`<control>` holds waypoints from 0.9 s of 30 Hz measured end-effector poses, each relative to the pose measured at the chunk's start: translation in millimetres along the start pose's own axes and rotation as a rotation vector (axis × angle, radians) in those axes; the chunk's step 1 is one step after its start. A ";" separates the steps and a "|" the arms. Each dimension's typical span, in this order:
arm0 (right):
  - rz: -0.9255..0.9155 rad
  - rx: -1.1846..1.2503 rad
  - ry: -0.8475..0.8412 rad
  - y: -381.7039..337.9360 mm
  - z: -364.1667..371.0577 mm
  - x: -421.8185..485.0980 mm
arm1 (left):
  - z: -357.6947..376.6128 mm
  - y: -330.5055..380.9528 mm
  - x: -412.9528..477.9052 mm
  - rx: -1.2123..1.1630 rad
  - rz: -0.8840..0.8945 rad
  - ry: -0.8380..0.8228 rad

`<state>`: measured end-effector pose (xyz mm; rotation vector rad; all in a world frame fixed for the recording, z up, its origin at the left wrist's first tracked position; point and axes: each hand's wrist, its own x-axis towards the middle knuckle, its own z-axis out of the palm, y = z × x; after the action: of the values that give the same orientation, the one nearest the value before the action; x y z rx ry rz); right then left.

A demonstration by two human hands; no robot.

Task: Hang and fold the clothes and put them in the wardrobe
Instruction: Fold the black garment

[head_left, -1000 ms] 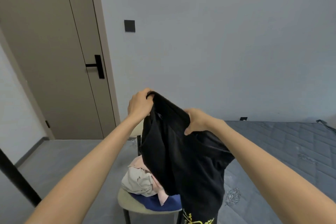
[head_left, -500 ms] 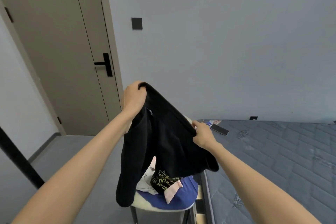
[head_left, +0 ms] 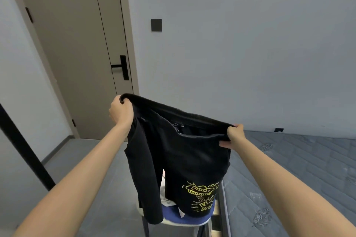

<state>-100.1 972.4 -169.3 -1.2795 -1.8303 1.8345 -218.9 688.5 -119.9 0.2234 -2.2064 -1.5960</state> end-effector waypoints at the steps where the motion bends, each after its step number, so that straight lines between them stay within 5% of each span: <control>1: 0.115 0.198 -0.020 -4.9 2.0 -0.4 | 0.3 -3.6 -0.2 -0.013 -0.027 0.011; 4: 0.268 0.576 -0.111 -12.6 5.3 -0.9 | -3.1 -18.2 2.7 -0.066 -0.126 0.036; 8: 0.036 0.679 0.087 -19.6 11.9 -2.1 | -12.3 -37.9 13.2 -0.044 -0.222 0.059; 12: -0.363 0.172 0.222 -12.6 3.3 -3.1 | -19.5 -59.0 14.4 0.073 -0.249 0.027; 14: -0.410 -0.126 0.255 -2.0 -2.7 -1.0 | -20.3 -71.7 7.9 0.151 -0.233 -0.020; 16: -0.307 -0.038 0.292 5.2 -2.4 4.0 | -19.0 -82.1 -1.7 0.244 -0.182 -0.049; 19: 0.143 0.485 0.200 10.0 -1.0 5.1 | -16.7 -88.9 -10.8 0.364 -0.045 -0.103; 22: 0.428 0.598 0.062 13.2 -8.0 2.5 | -15.0 -88.6 -11.4 0.431 0.044 -0.195; 27: 0.232 0.634 0.108 18.7 -9.9 1.7 | -13.3 -80.6 -17.7 0.355 0.199 -0.282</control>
<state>-86.6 977.1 -185.0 -1.3287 -0.9406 2.1599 -205.9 656.4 -196.1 -0.1290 -2.6258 -1.1827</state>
